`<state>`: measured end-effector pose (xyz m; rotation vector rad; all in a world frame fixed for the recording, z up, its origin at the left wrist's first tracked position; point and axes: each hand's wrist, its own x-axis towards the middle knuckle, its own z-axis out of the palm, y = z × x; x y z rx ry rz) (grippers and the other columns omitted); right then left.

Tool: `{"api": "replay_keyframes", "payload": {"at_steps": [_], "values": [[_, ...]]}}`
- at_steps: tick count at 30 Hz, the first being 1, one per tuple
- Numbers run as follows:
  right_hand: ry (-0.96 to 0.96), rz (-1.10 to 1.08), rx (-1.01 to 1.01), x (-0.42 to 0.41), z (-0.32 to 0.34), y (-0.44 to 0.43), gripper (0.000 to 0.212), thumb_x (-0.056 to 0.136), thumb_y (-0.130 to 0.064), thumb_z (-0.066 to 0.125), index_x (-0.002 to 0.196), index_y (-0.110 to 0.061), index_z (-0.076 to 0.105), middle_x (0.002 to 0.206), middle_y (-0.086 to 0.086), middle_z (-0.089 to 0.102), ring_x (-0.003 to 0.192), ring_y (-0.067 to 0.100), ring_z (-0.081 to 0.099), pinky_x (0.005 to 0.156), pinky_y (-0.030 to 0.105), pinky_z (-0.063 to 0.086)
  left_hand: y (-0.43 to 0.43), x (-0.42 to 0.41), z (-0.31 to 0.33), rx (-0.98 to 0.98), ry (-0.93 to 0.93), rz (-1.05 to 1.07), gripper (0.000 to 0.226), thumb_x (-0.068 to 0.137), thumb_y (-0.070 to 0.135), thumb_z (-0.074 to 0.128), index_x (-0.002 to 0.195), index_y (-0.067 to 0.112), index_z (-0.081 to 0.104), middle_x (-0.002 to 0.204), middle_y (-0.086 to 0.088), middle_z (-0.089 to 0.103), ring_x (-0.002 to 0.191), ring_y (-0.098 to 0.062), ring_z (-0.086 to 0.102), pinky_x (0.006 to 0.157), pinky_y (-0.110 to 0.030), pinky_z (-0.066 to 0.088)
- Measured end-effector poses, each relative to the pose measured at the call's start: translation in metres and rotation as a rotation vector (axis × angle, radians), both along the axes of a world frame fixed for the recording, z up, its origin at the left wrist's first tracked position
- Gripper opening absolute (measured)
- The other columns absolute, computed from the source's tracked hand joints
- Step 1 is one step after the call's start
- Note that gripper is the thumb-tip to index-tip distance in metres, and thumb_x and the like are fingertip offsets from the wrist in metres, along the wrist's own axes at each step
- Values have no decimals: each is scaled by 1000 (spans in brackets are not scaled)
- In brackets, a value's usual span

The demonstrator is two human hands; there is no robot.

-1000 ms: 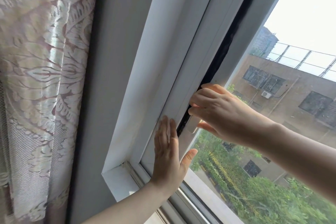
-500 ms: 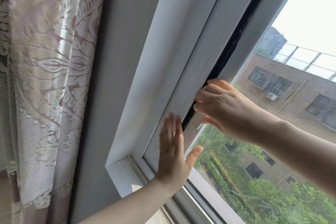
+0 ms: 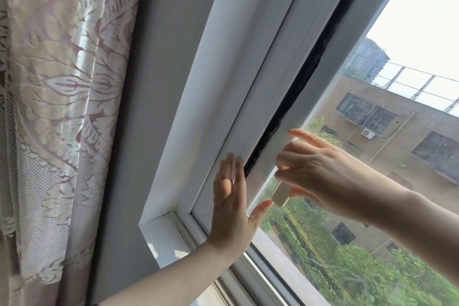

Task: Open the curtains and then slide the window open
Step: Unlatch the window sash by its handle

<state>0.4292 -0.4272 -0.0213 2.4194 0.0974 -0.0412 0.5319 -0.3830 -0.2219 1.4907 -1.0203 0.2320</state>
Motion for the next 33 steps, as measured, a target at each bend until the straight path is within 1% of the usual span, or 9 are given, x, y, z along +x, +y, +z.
{"api": "replay_keyframes", "payload": {"at_steps": [3, 6, 12, 17, 22, 24, 29, 31, 33], "values": [[-69, -14, -9, 2, -3, 1, 25, 82, -43, 54, 91, -26, 70, 93, -10, 60, 99, 14, 56, 116, 37, 28, 2, 0, -1, -2, -14, -17, 88, 87, 64, 40, 151, 16, 4, 160, -7, -1, 148, -22, 0, 111, -49, 33], [-141, -43, -31, 6, -4, 1, 20, 88, -38, 53, 90, -25, 69, 93, -9, 60, 99, 18, 54, 105, 33, 34, 6, 4, 0, 7, -53, -31, 91, 85, 62, 46, 151, 13, 6, 160, -10, 2, 148, -22, 0, 114, -48, 29], [-199, -80, -85, 18, -9, 3, 27, 88, -37, 47, 89, -28, 72, 100, -9, 64, 106, 17, 55, 107, 34, 28, 16, 13, -1, 45, -99, -37, 86, 86, 58, 49, 151, 23, 6, 161, 1, 2, 148, -17, 3, 113, -22, 9], [-236, -75, -49, 22, -12, 4, 40, 87, -38, 34, 91, -27, 73, 100, -7, 64, 103, 19, 56, 103, 36, 31, 20, 19, 0, 54, -92, -102, 82, 87, 58, 46, 150, 27, 3, 161, 4, -2, 147, -13, -3, 118, -42, 19], [-229, -85, -68, 28, -13, 3, 28, 87, -38, 48, 93, -27, 72, 99, -7, 62, 103, 19, 55, 104, 35, 31, 23, 24, 0, 65, -113, -122, 77, 90, 55, 43, 150, 26, 6, 160, 2, 3, 148, -14, -2, 117, -49, 20], [-236, -64, -55, 27, -13, 2, 29, 88, -37, 45, 93, -26, 72, 99, -7, 62, 103, 19, 56, 104, 35, 31, 25, 26, 0, 49, -131, -125, 75, 90, 55, 42, 150, 26, 8, 160, 2, 3, 148, -14, 0, 118, -44, 18], [-251, -30, -25, 25, -13, 4, 41, 89, -38, 33, 91, -26, 72, 100, -7, 64, 102, 19, 57, 105, 35, 30, 29, 29, 2, 48, -135, -133, 74, 89, 53, 43, 150, 25, 12, 160, 4, 2, 147, -12, 0, 112, -11, 4], [-235, -34, -29, 21, -13, 4, 38, 88, -42, 38, 91, -25, 72, 99, -6, 64, 101, 19, 58, 107, 35, 29, 32, 28, 5, 8, -95, -143, 72, 88, 52, 47, 149, 26, 20, 158, 5, 8, 145, -9, 6, 108, -3, 8], [-233, -24, -34, 14, -14, 3, 31, 84, -42, 50, 92, -22, 73, 95, -4, 65, 97, 21, 60, 109, 36, 27, 35, 25, 13, -45, -65, -141, 66, 85, 53, 53, 142, 24, 36, 147, 6, 28, 138, -6, 23, 107, -7, 22]]}}
